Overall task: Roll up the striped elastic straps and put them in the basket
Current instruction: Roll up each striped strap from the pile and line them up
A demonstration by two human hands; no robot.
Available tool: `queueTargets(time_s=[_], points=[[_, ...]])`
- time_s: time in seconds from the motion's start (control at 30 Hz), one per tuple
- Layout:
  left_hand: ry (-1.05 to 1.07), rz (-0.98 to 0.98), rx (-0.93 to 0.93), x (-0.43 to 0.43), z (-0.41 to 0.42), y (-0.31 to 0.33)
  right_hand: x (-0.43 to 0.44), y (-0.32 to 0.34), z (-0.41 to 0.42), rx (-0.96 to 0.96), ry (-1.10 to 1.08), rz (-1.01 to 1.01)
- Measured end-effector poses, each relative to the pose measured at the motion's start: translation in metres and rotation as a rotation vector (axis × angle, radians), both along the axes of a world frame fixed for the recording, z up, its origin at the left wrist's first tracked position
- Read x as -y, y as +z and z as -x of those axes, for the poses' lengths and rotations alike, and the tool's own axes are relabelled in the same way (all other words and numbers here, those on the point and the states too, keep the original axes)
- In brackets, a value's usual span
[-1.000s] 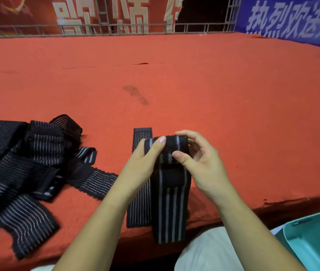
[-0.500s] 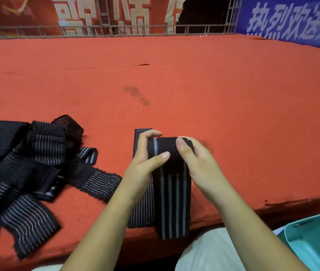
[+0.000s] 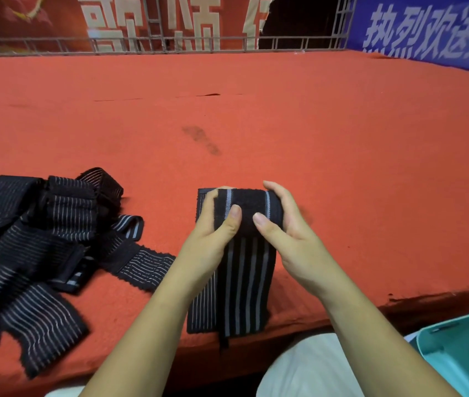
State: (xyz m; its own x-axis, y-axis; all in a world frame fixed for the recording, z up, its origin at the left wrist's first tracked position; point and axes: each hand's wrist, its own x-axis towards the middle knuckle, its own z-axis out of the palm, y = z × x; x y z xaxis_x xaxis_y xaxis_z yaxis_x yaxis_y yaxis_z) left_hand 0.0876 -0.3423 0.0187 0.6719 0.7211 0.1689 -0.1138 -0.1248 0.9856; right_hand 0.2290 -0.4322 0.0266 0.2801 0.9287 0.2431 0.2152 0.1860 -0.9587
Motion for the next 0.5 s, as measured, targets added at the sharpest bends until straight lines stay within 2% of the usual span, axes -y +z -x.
queueTargets(time_s=[0.13, 0.23, 0.37, 0.43, 0.5], points=[[0.079, -0.134, 0.087, 0.0013, 0.0013, 0.0002, -0.0051, 0.0009, -0.0008, 0.103, -0.058, -0.045], [0.061, -0.162, 0.038, -0.0019, 0.0031, -0.0018, -0.0055, 0.0013, -0.0051, 0.081, -0.079, -0.132], [0.007, -0.006, -0.097, -0.0048, -0.0015, -0.0027, -0.0052, -0.0007, -0.006, 0.022, -0.012, -0.155], [0.058, 0.007, -0.08, -0.0048, -0.0055, -0.0021, -0.0054, -0.0021, -0.0039, -0.018, 0.023, -0.138], [0.044, 0.072, 0.012, -0.0013, -0.0065, 0.0002, -0.0057, -0.0012, -0.003, -0.077, 0.059, -0.119]])
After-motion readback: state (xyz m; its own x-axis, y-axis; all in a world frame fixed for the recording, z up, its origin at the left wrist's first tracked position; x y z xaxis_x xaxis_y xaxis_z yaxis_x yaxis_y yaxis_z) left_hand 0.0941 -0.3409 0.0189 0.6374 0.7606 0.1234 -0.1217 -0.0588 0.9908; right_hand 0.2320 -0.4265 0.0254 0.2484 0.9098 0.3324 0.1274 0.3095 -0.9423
